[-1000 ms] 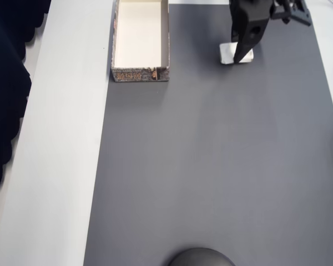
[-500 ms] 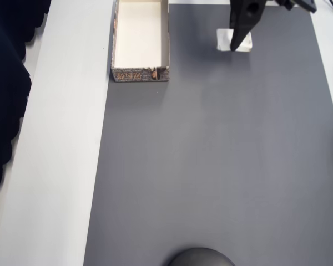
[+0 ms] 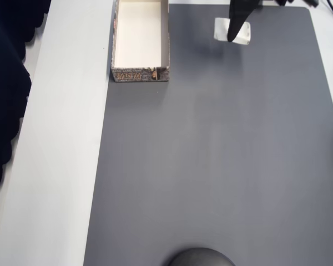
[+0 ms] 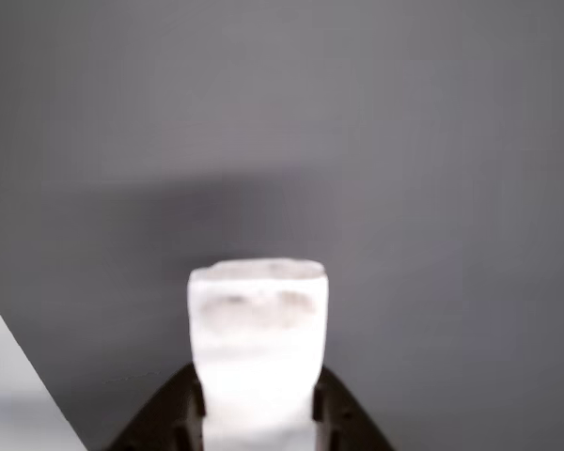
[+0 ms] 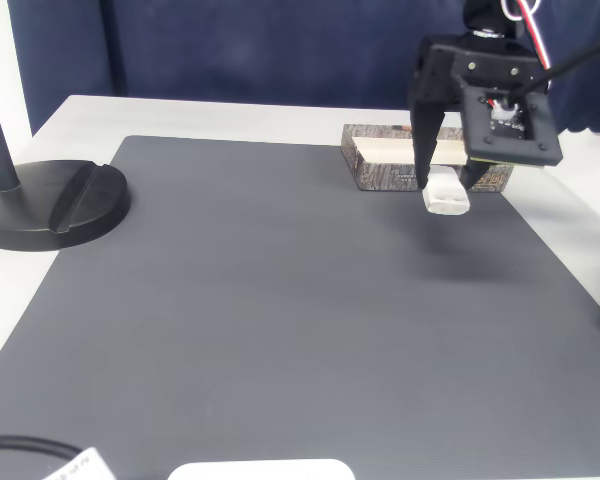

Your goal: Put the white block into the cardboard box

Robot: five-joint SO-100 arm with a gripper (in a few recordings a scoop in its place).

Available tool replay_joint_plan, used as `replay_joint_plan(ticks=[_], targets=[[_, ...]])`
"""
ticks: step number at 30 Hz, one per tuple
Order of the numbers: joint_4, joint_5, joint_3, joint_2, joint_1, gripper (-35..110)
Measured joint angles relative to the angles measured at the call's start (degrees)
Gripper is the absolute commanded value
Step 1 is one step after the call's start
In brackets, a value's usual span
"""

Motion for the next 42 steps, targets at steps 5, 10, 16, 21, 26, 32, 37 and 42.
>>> replay_joint_plan(ticks=[5, 10, 16, 21, 26, 32, 37, 42], targets=[[0.0, -7.73, 0.0, 0.0, 0.35, -2], [-0.62, -20.65, 0.0, 0.0, 1.49, -2], [-1.23, -39.9, 0.0, 0.0, 1.58, -2], [-1.14, -55.11, 0.0, 0.0, 1.58, -2], [-1.23, -68.12, -0.35, 0.0, 1.49, -2], [-3.6, -78.84, -2.2, 0.0, 1.49, -2], [-4.31, -83.41, -3.96, 0.0, 2.55, -2], [-4.39, -84.46, -5.01, -0.09, 4.92, -2]])
